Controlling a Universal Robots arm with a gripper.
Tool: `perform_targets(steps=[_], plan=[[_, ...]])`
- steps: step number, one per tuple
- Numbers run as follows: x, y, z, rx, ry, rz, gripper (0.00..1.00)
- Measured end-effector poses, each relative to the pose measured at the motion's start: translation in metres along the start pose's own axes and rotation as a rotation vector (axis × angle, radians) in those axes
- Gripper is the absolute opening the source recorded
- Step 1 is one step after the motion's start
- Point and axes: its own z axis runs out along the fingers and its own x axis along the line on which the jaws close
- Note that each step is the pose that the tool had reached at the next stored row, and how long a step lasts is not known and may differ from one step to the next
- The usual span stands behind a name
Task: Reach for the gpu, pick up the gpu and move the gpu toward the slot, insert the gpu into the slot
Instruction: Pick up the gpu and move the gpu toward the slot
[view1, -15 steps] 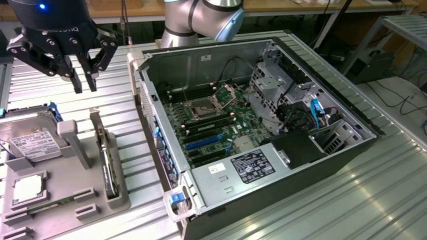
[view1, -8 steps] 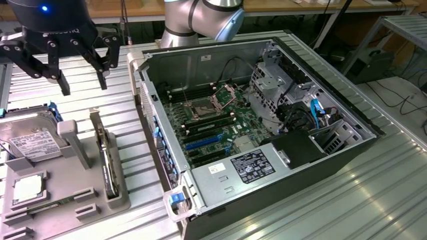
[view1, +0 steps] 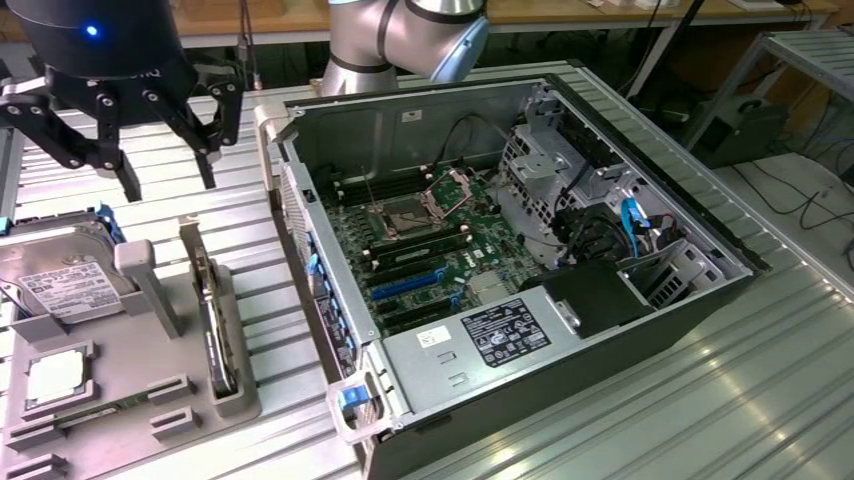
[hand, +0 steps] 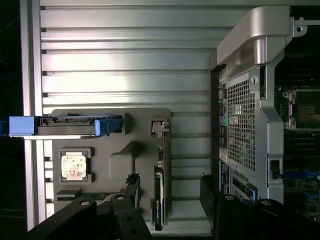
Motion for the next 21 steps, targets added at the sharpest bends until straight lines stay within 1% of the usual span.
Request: perform_targets(steps=[4,5,6,9,10,13,17,19,21], plan=[[0.000,-0.0029,0.0028,0.0064,0.0002,-0.001,0.60],[0.000,-0.0036,0.0036,0.0100,-0.0002,-0.001,0.60],[0.000,-0.0041,0.0040,0.0164,0.0001,-0.002,0.60],[0.000,-0.0047,0.0059,0.0315,0.0003,-0.002,0.60],[0.000,-0.0048,0.0066,0.0326,0.0005,-0.003,0.60],[0.000,-0.0056,0.0100,0.0326,0.0005,-0.005,0.60],[0.001,-0.0074,0.0145,0.0321,0.0013,-0.030,0.60],[0.001,-0.0111,0.0172,0.0320,0.0013,-0.032,0.60],[0.001,-0.0131,0.0192,0.0319,0.0012,-0.032,0.60]])
